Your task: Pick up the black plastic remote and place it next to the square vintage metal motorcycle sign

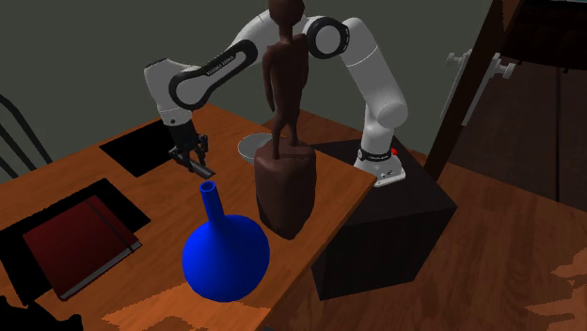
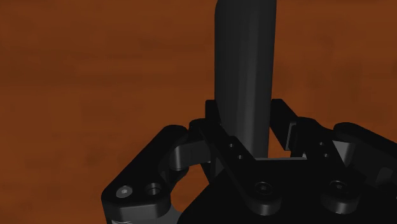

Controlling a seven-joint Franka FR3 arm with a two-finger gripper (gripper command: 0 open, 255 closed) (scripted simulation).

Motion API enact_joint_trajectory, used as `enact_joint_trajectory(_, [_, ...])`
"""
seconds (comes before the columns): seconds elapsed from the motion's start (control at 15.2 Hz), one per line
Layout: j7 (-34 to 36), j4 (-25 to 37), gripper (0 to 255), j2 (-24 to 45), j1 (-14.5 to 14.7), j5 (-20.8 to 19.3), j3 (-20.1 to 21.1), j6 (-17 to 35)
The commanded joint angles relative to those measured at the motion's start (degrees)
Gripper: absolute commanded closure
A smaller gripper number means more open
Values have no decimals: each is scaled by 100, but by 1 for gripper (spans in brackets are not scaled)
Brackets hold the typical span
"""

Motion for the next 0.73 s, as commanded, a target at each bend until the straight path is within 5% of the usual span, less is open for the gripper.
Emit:
enact_joint_trajectory(0.0, [0, -2, 255, 1, 0, 0, 0, 5])
enact_joint_trajectory(0.2, [0, -2, 255, 1, 0, 0, 0, 5])
enact_joint_trajectory(0.26, [-1, -3, 0, 0, 0, 0, 0, 5])
enact_joint_trajectory(0.66, [-3, 132, 0, -38, -12, 5, 2, -168])
